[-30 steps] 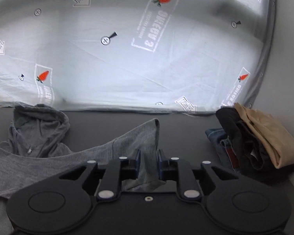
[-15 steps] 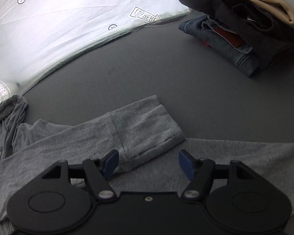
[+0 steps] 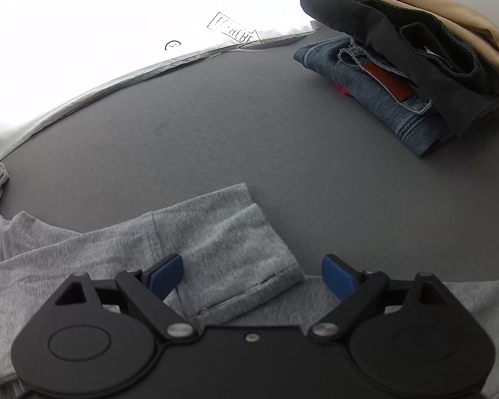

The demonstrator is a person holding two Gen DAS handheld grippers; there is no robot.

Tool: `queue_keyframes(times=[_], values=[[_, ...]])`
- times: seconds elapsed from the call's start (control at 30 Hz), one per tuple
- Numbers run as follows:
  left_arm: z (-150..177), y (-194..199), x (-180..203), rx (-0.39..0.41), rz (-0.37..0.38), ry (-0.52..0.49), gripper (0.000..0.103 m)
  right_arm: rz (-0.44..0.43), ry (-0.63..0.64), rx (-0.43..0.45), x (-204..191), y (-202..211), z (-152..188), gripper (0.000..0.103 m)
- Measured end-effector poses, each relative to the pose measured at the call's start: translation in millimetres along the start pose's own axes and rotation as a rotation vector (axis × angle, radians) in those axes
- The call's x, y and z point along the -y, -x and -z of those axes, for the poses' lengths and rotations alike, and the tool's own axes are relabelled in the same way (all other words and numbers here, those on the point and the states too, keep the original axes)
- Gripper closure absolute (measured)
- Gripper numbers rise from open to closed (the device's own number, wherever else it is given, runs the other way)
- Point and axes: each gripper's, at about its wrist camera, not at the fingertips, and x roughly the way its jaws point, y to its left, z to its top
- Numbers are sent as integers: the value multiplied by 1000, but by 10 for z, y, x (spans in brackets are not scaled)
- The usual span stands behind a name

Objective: Fold clothes
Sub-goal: 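Grasp the other sleeve cuff with the right gripper and fold it across the body, then lay the sleeve across the hoodie front and open the right gripper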

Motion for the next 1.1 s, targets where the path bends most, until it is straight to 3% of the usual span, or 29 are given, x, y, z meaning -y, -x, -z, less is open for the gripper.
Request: queue_keyframes(times=[0.1,0.2,0.27,0.37,0.47,0.6,0.73,0.93,1.1], values=[[4,-53,-106,-37,35,68,0,-9,12,-8,-1,33,-7,17],[15,-69,-149,-44,59,87,0,-46,58,-8,-40,66,-40,39],[32,-60,-146,-34,62,78,0,-65,88,-8,-84,87,-59,65],[47,-59,-156,-24,69,76,0,-28,151,3,-186,124,-68,86],[58,-64,-157,-10,72,78,0,-8,170,21,-243,204,-67,89],[71,-50,-205,7,89,84,0,-46,120,51,-271,420,-147,89],[90,138,-526,69,107,173,0,-96,156,120,-488,729,-249,90],[276,612,-1272,180,73,360,0,-346,284,165,-1325,1209,-183,90],[505,854,-1699,215,-1,452,0,-611,529,153,-2439,1568,288,90]])
